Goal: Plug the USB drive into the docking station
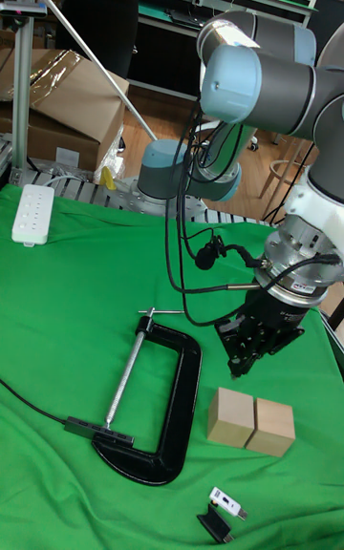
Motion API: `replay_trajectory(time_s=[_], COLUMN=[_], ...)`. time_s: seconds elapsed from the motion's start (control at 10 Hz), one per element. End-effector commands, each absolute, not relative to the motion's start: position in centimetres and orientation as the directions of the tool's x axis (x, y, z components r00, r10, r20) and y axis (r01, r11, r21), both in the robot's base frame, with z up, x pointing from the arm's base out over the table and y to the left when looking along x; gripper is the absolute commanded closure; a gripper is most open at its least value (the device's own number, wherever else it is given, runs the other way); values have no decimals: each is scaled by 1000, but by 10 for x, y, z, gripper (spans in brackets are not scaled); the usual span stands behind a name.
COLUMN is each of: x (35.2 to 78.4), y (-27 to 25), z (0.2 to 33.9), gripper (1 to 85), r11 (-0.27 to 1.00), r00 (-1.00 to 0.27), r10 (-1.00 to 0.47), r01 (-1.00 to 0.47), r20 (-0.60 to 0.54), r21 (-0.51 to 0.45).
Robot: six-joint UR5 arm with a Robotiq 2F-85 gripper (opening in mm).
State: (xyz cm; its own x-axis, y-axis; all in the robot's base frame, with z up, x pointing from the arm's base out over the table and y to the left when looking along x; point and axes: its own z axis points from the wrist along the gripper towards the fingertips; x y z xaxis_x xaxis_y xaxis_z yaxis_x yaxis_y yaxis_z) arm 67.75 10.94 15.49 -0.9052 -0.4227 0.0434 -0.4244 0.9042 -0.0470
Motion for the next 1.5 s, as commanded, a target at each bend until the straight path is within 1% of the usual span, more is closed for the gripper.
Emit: replay_trajectory(time_s=[0.0,0.1,0.2,0.3,0.4,0.6,0.7,0.9,1.0,1.1,1.2,1.3,1.4], x=[698,701,707,714,719,721,716,686,691,693,692,691,684], y=[68,51,46,35,23,9,24,71,75,67,62,53,54], z=[156,159,160,159,155,143,141,137,137,137,137,138,138], gripper=[840,840,840,840,840,840,840,840,840,840,840,840,840], r11=[724,698,678,628,561,430,439,499,556,555,538,468,384], r00=[-726,-701,-680,-632,-568,-435,-440,-499,-556,-555,-538,-469,-383], r10=[-684,-708,-730,-771,-819,-899,-898,-867,-830,-832,-843,-882,-922], r01=[-688,-713,-733,-774,-822,-899,-897,-867,-831,-832,-843,-883,-923], r20=[69,85,70,74,78,57,14,-11,-34,-10,9,41,52], r21=[-57,-62,-58,-77,-99,-78,-47,20,13,-10,-17,-30,1])
